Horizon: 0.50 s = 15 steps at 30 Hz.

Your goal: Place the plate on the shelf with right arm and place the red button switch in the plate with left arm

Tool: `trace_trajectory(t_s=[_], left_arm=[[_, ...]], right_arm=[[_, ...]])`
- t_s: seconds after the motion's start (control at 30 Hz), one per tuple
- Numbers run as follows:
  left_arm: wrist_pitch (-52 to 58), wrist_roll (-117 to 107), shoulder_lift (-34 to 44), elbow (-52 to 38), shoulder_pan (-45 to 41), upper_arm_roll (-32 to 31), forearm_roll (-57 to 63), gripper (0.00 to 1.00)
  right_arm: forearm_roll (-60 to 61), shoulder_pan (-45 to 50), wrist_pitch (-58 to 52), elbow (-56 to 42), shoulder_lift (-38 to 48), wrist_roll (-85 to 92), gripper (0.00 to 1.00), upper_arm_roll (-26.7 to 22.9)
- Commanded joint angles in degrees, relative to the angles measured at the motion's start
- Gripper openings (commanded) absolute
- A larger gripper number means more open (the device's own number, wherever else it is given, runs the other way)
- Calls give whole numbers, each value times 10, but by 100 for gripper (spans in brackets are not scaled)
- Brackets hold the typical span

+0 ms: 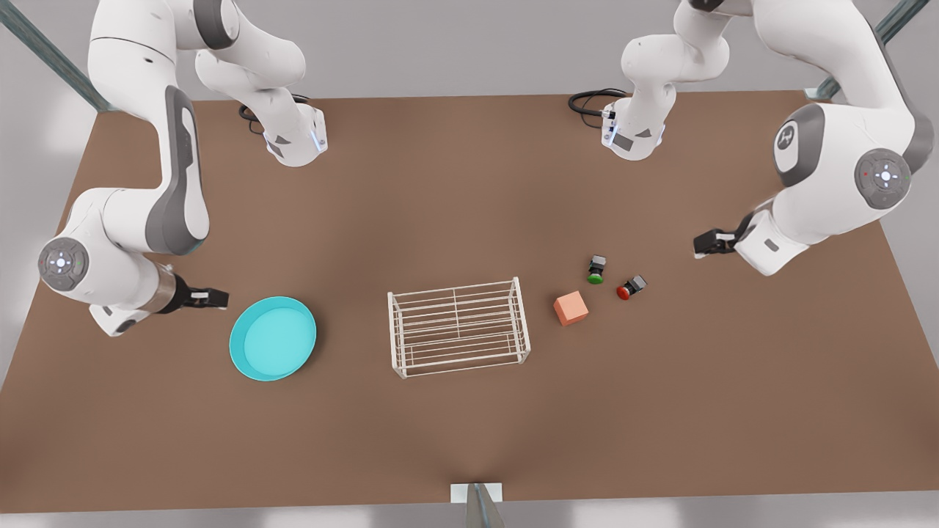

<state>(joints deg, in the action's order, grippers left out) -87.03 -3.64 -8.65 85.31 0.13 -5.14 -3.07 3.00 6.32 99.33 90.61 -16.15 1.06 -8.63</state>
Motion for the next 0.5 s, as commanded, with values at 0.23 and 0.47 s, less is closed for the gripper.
trace_trajectory(t_s=[0.23, 0.47], left_arm=[[-1, 33, 2, 11, 4, 11, 2, 100], [111, 5, 28, 26, 25, 50, 16, 100]], right_arm=[[70, 4, 62, -50, -96, 8, 100, 7], [138, -44, 100, -64, -172, 148, 100, 11]])
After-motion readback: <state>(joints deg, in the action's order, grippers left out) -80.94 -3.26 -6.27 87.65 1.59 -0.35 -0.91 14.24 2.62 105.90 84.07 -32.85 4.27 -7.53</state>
